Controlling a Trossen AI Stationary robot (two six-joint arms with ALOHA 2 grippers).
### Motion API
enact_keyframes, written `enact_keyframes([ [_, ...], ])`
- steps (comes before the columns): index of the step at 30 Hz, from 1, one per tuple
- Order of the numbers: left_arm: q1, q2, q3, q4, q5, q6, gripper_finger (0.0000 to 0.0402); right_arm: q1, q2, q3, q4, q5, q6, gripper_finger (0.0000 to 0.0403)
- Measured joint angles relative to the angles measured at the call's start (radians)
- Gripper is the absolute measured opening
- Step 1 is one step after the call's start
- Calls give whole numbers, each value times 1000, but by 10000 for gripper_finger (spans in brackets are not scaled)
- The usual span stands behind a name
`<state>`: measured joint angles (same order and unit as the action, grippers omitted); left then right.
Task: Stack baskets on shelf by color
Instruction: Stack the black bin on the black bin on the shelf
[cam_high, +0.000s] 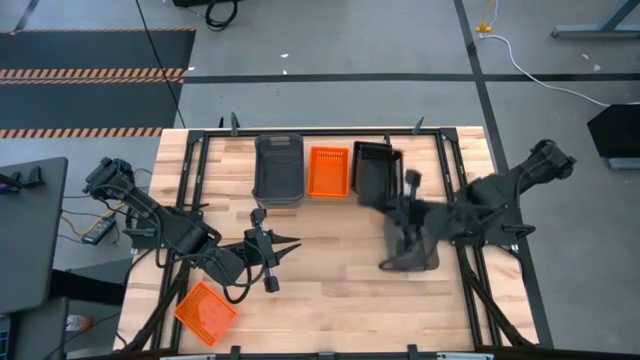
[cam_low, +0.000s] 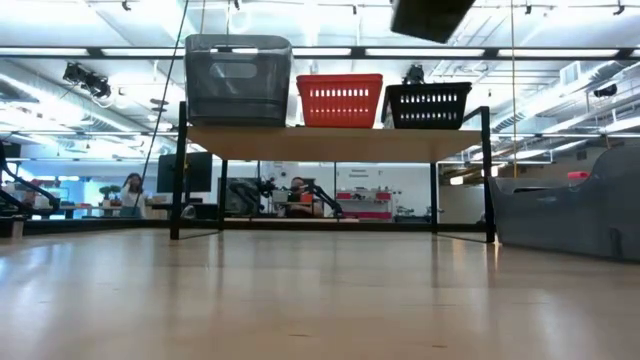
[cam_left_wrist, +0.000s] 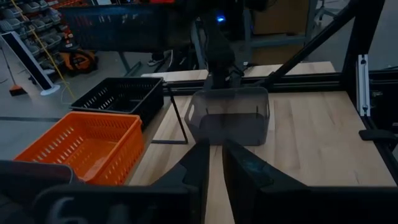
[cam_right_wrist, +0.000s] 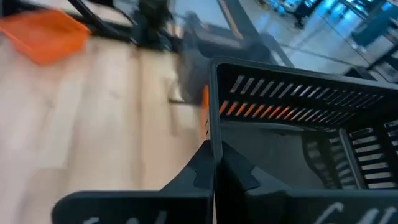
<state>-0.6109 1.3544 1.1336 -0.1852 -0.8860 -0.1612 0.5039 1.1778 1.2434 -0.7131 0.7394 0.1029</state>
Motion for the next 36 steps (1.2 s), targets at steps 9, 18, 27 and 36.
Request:
enact_keyframes([
  [9,0,0,0,0,0,0,50,-171,11,0,-107,-122,-60,11],
  [18,0,0,0,-2,0,0,48,-329,90,0,-118,-183,-107,12],
  [27,0,0,0,-7,0,0,54,-425,98,0,-119,-377,-104,12],
  [36,0,0,0,-7,0,0,53,-440,98,0,-125,-394,-113,28],
])
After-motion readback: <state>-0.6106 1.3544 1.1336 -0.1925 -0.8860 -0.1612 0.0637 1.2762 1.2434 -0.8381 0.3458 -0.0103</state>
